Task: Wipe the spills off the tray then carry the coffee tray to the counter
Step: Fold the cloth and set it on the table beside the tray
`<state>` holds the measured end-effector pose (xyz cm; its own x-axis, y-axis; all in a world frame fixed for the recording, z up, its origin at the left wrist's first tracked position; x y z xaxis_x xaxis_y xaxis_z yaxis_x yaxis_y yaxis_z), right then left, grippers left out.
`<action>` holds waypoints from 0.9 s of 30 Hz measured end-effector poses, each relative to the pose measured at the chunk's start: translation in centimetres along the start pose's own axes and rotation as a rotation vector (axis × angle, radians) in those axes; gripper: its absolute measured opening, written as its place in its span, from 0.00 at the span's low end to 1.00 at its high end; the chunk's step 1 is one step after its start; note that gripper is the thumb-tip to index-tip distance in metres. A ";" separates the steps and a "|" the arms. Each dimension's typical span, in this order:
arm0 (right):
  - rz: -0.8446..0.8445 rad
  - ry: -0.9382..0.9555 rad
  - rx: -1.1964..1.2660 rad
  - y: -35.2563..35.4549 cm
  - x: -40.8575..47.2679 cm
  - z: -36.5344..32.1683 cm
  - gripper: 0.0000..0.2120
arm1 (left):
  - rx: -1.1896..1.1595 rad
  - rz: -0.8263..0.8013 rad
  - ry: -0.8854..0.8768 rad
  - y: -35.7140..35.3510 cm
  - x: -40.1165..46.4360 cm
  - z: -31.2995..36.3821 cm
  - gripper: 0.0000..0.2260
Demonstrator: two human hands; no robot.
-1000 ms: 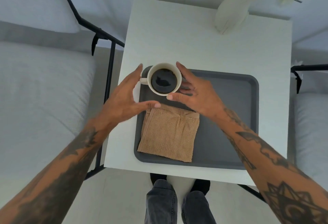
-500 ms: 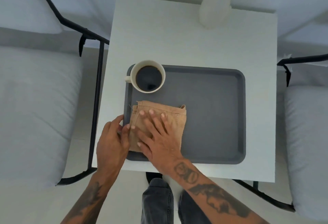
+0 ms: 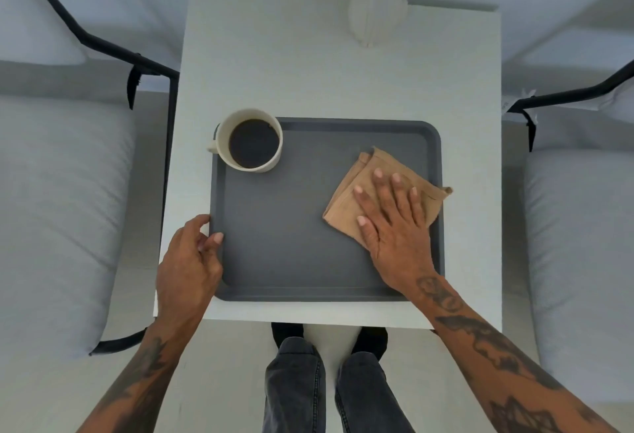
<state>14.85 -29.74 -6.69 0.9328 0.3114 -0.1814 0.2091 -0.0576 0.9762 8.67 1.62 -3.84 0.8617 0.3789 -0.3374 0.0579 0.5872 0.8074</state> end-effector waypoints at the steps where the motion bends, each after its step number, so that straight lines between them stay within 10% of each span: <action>1: -0.004 -0.037 0.010 0.1 -0.1 0.5 0.24 | 0.005 0.002 -0.003 0.0 0.0 0.1 0.21; 9: -0.054 0.062 0.051 0.2 -2.5 -2.9 0.44 | 0.083 -0.008 0.019 0.8 0.3 0.0 0.17; 16: -0.008 0.117 -0.007 0.9 -2.3 -2.8 0.19 | 0.110 -0.014 0.016 1.3 0.0 -0.8 0.18; 21: -0.067 -0.175 0.710 6.9 -2.9 -0.2 0.13 | -0.079 0.157 0.115 2.5 -4.4 2.3 0.20; 27: -0.262 -0.585 1.526 14.2 -11.4 4.7 0.11 | -0.559 -0.595 0.038 -3.2 -12.3 15.5 0.42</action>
<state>8.54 -38.57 8.65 0.7312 0.1066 -0.6738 0.1162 -0.9927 -0.0310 5.70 -16.04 5.26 0.7474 -0.0906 -0.6582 0.2318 0.9640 0.1305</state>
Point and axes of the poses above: each hand's wrist, its own x-axis towards the middle knuckle, its own y-axis out of the back of the hand, z = x × y, the point moved 7 cm from there along x, towards the middle knuckle, and after that the axes turned 2 degrees about -z, right-handed, at the moved point
